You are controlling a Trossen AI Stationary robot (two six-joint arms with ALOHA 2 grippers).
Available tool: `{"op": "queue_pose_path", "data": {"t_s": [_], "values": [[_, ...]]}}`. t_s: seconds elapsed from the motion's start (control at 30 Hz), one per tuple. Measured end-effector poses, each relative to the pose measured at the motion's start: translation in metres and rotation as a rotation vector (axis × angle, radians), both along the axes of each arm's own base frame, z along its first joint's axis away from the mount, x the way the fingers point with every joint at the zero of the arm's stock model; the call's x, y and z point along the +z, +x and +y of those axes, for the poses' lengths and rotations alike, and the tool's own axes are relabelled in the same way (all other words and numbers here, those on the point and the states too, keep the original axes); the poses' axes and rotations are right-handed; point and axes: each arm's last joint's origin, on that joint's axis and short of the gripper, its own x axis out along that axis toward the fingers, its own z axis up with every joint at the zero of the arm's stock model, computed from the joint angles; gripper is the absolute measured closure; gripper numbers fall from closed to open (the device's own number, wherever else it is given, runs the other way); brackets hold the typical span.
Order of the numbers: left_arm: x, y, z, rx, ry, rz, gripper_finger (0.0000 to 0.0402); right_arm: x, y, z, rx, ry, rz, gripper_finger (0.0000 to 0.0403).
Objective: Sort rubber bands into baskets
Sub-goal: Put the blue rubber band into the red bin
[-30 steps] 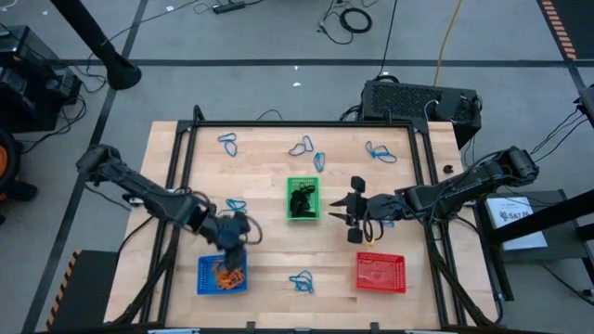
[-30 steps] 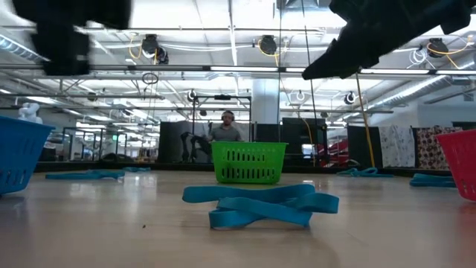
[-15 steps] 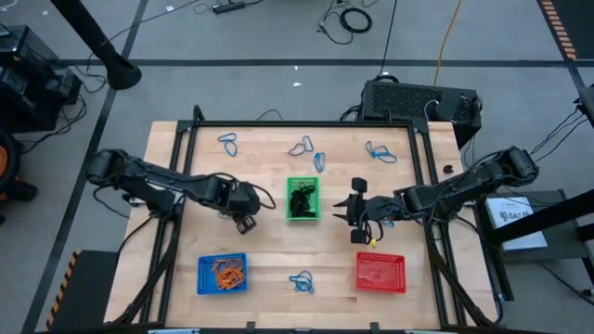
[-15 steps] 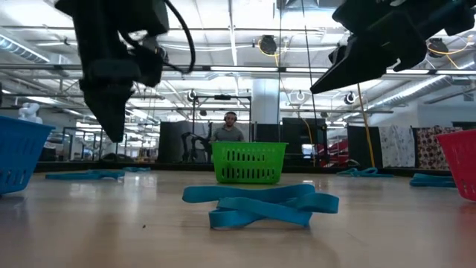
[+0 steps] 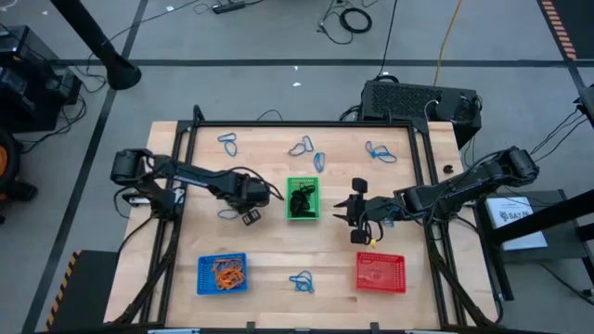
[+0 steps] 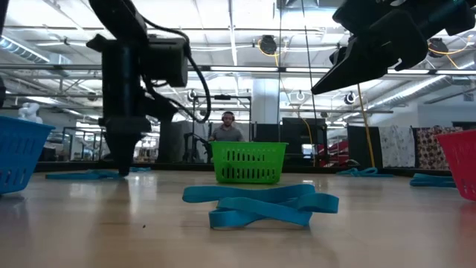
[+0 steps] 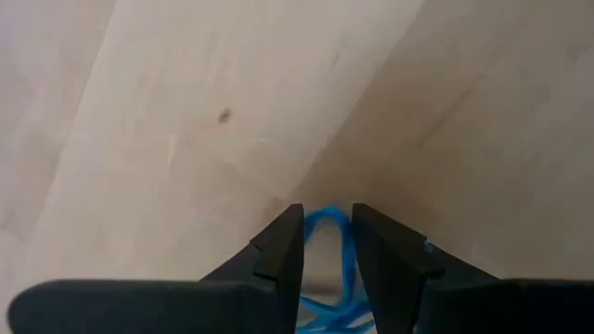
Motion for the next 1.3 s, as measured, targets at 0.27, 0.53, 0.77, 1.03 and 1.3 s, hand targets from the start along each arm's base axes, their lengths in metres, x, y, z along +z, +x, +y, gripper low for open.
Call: {"op": "queue_pose_path", "data": {"t_s": [0.27, 0.53, 0.77, 1.03, 1.3], "values": [[-0.002, 0.0, 0.001, 0.005, -0.013, 0.014, 0.0299, -0.001, 0.0, 0.0, -0.007, 0.009, 0.006, 0.0293], [-0.002, 0.0, -0.001, -0.011, -0.02, 0.017, 0.0376, -0.001, -0.001, 0.0, -0.013, 0.019, 0.008, 0.0293], [0.009, 0.009, -0.005, -0.058, 0.094, -0.025, 0.0398, 0.0, 0.0, 0.0, -0.011, 0.018, -0.002, 0.0293], [0.066, 0.031, -0.021, -0.142, 0.176, -0.248, 0.04, 0.011, 0.005, 0.002, -0.015, 0.043, -0.049, 0.0293], [0.096, 0.022, -0.04, -0.169, 0.163, -0.346, 0.0401, 0.016, 0.002, 0.018, 0.017, 0.098, -0.046, 0.0293]]}}
